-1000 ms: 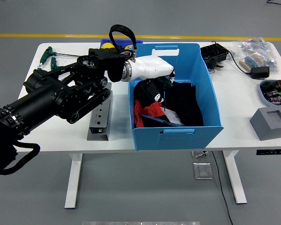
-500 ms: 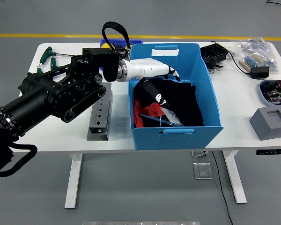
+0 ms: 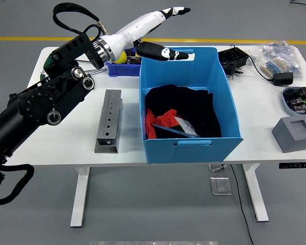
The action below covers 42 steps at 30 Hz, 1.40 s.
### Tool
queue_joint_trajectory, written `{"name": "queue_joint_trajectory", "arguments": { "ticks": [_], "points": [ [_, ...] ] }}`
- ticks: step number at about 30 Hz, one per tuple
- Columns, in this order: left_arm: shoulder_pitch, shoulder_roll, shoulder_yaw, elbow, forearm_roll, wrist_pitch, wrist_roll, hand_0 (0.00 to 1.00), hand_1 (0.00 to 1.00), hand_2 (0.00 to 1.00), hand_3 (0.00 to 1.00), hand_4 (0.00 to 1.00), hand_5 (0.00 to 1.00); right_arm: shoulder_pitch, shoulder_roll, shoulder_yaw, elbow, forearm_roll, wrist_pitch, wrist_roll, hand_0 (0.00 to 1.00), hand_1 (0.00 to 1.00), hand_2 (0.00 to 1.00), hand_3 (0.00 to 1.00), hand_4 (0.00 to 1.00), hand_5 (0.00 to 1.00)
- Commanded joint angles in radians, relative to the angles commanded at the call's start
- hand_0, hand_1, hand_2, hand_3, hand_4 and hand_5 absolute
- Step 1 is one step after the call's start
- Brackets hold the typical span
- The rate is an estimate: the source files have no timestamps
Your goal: Lift tool from toolbox,place it in box,lift tool from toolbox,place it in box
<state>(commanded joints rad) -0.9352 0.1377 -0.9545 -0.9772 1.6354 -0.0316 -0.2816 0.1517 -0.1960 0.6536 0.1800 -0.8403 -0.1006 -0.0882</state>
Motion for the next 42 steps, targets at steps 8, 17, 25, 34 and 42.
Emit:
{"name": "queue_joint_trajectory", "arguments": {
  "ticks": [8, 17, 25, 34, 42],
  "points": [
    [0.193, 0.077, -0.227, -0.172, -0.075, 0.001, 0.048, 0.993, 0.998, 0.998, 0.998, 0.998, 0.651, -0.007, 0.003, 0.018, 0.000, 0.000, -0.001, 0.001, 0.656, 0.649, 0.704, 0.573, 0.851, 0.669],
    [0.371, 0.156, -0.391, -0.213, -0.233, -0.176, 0.119, 0.928, 0.937, 0.998, 0.925, 0.993, 0.689, -0.021, 0.008, 0.049, 0.000, -0.032, 0.000, -0.005, 0.654, 0.647, 0.704, 0.572, 0.849, 0.668],
    [0.555, 0.111, -0.511, -0.230, -0.380, -0.159, 0.157, 0.929, 0.941, 0.998, 0.927, 0.988, 0.711, -0.031, 0.014, 0.061, 0.000, -0.052, 0.002, -0.008, 0.655, 0.647, 0.704, 0.572, 0.849, 0.668],
    [0.758, 0.029, -0.628, -0.321, -0.360, -0.155, 0.161, 0.932, 0.949, 0.998, 0.937, 0.979, 0.745, -0.043, 0.020, 0.076, 0.000, -0.064, 0.001, -0.011, 0.652, 0.645, 0.704, 0.572, 0.848, 0.667],
    [0.849, -0.045, -0.686, -0.384, -0.332, -0.165, 0.170, 0.935, 0.950, 0.998, 0.936, 0.976, 0.761, -0.046, 0.021, 0.082, 0.000, -0.065, 0.001, -0.011, 0.654, 0.645, 0.704, 0.572, 0.847, 0.667]
  ]
}}
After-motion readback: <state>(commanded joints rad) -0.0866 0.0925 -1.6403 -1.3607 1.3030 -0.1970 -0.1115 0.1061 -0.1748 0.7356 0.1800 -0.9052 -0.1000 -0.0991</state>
